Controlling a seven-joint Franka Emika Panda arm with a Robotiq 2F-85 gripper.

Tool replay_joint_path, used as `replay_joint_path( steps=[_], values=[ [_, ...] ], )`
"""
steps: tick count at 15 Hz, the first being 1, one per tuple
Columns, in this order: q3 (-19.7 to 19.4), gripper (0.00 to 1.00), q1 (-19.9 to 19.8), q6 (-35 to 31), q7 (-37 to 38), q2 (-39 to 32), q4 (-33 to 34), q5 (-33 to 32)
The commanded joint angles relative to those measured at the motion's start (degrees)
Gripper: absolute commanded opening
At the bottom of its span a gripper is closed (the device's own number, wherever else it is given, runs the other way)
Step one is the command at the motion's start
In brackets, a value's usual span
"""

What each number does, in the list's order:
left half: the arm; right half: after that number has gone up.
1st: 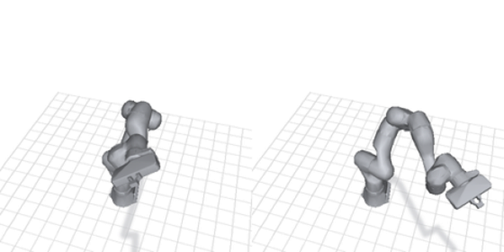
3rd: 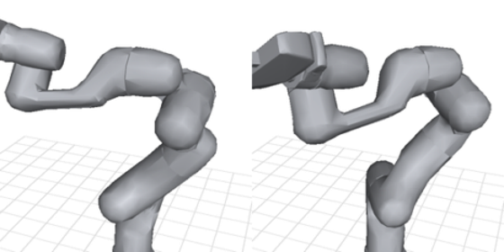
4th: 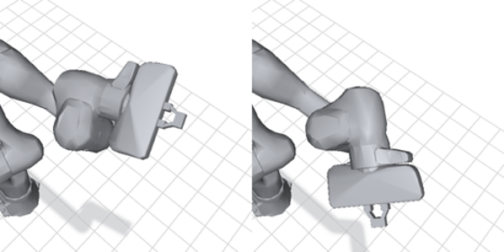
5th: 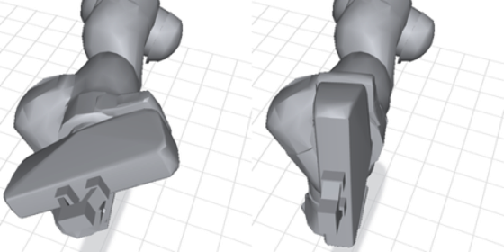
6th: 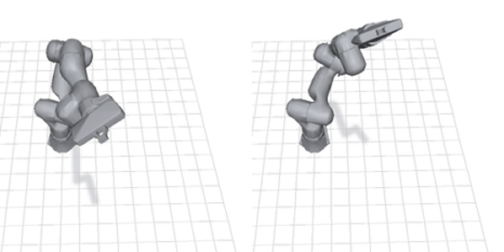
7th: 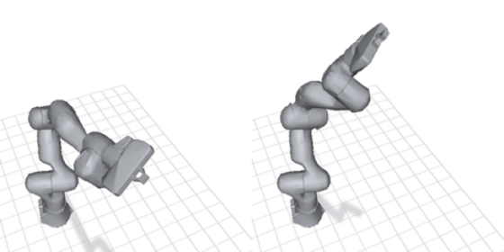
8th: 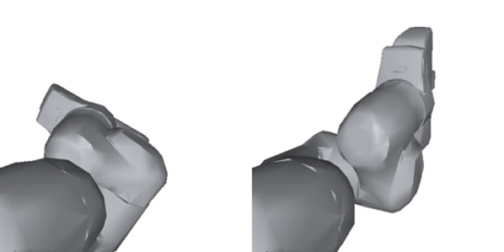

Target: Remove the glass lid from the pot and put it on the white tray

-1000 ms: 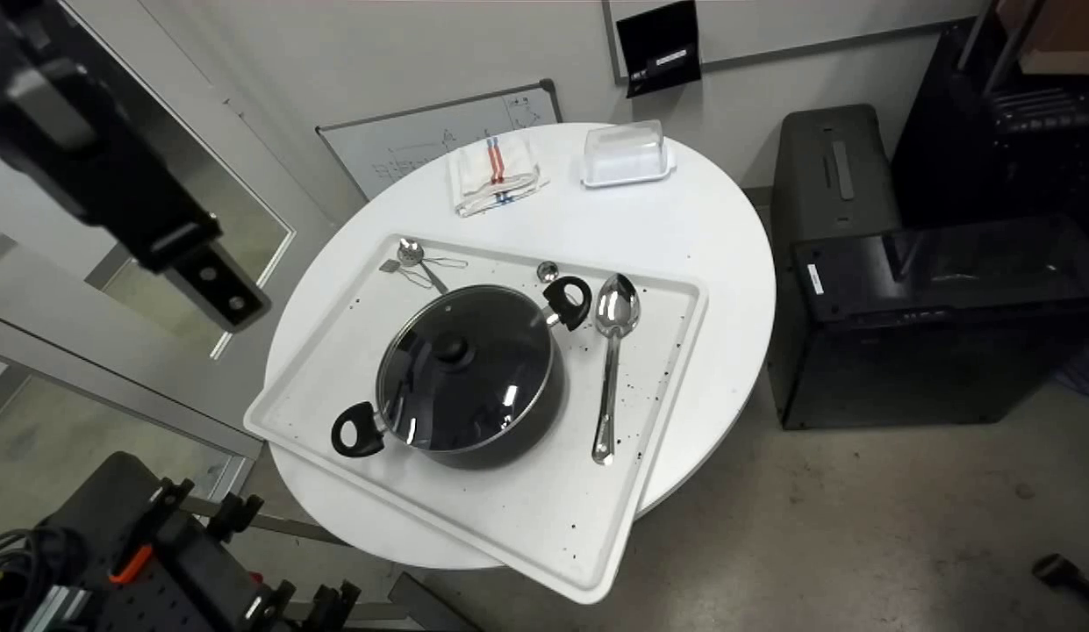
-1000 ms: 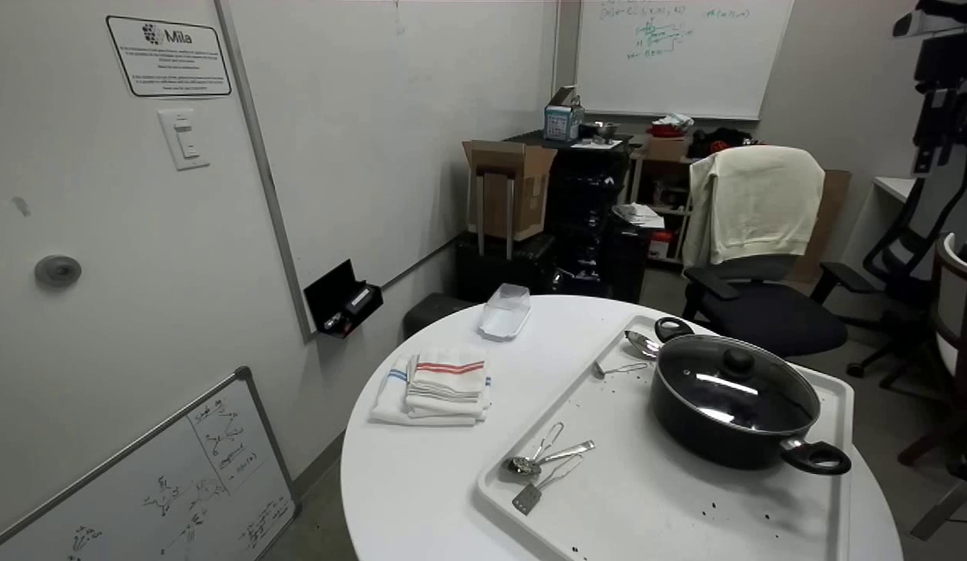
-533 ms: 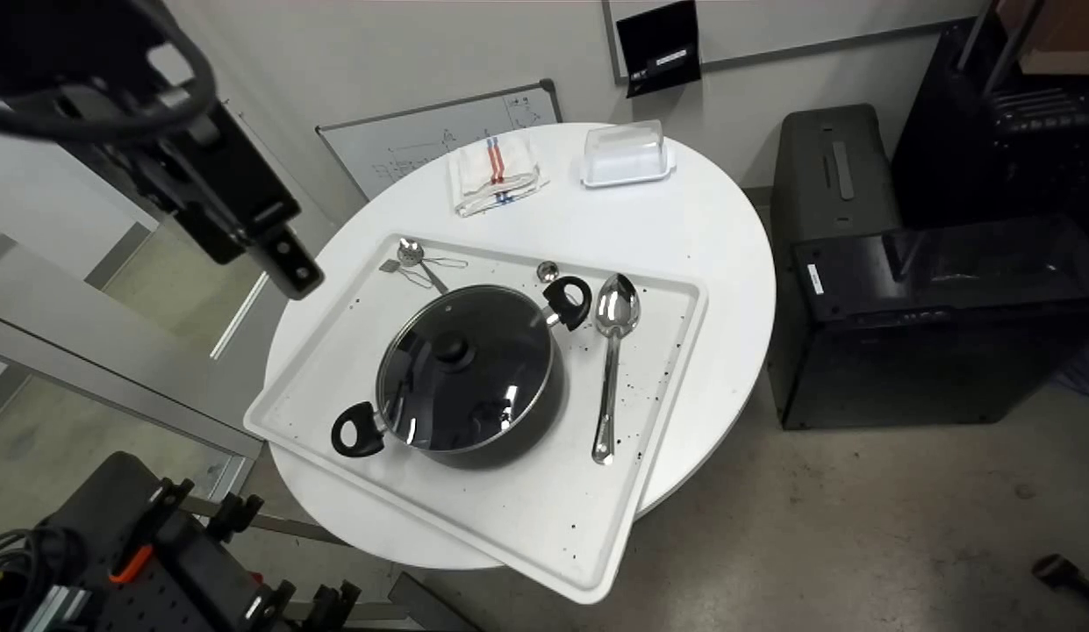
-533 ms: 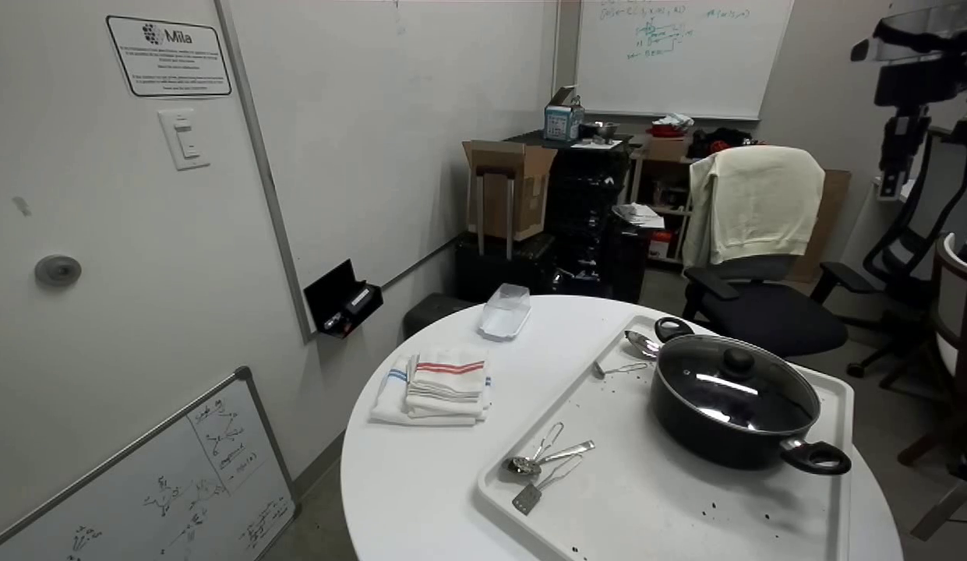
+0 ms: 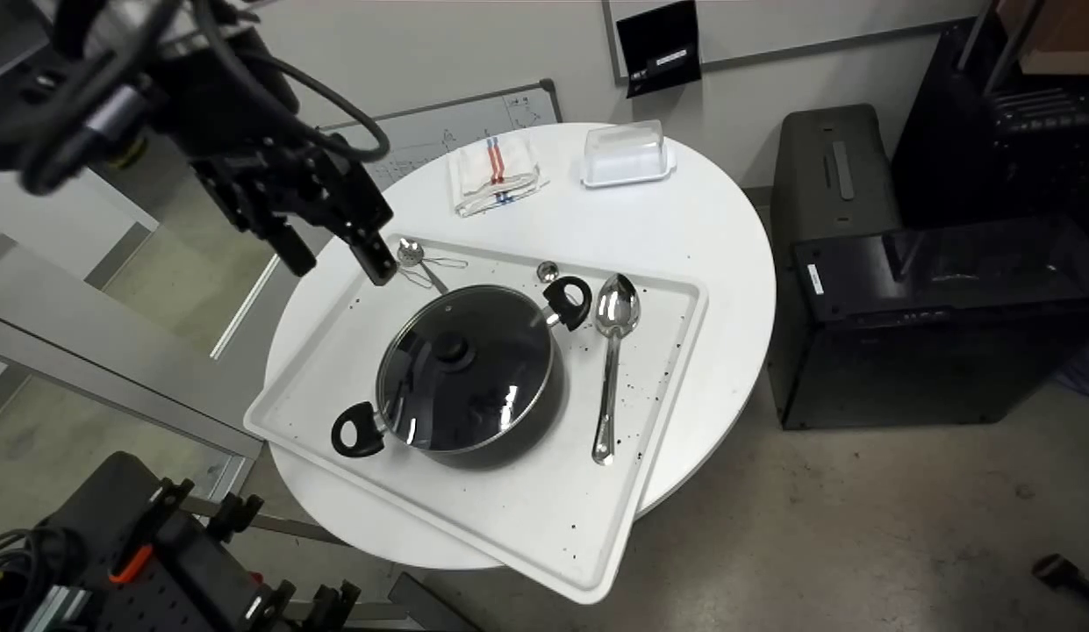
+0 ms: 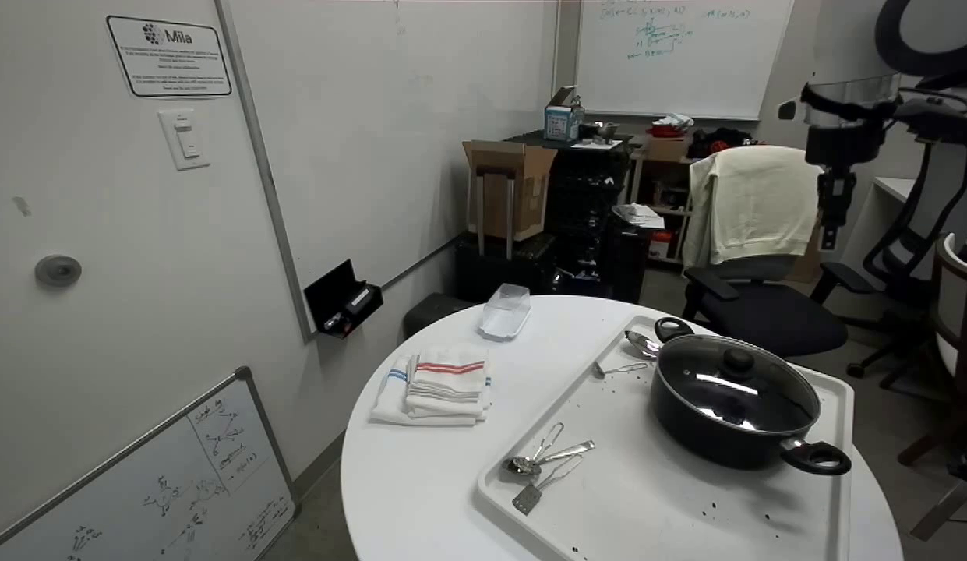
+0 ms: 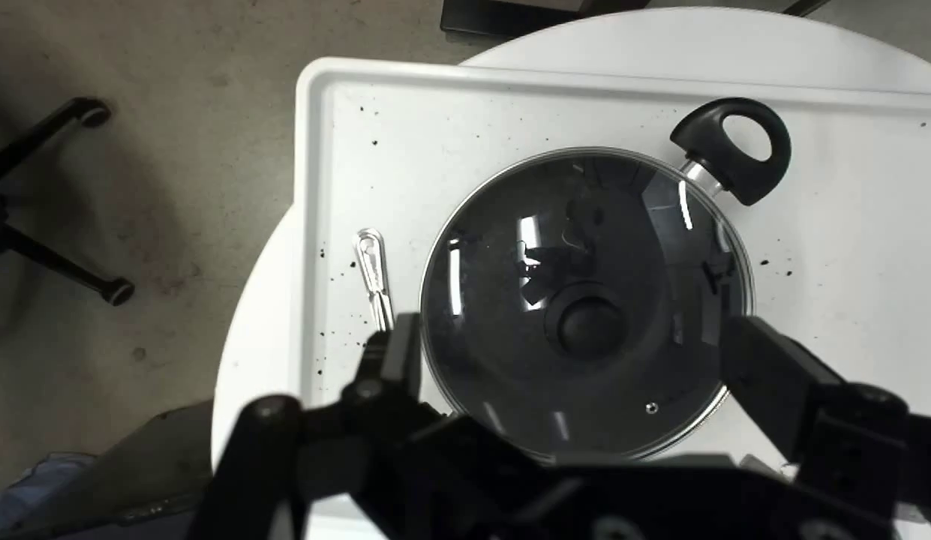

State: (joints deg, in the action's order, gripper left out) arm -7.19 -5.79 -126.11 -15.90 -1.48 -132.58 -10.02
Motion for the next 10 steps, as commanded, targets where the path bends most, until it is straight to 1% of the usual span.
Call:
replay_joint_path(
  steps=[1,5,10],
  values=[
    [1.3,1.0,0.2,-4.6,-3.2,-7.1,2.6,1.1],
    [2.8,1.0,-0.3,-10.2,-5.2,-13.0,3.2,1.4],
    [3.8,1.0,-0.2,-17.5,-4.7,-19.7,3.8,-0.5]
  ],
)
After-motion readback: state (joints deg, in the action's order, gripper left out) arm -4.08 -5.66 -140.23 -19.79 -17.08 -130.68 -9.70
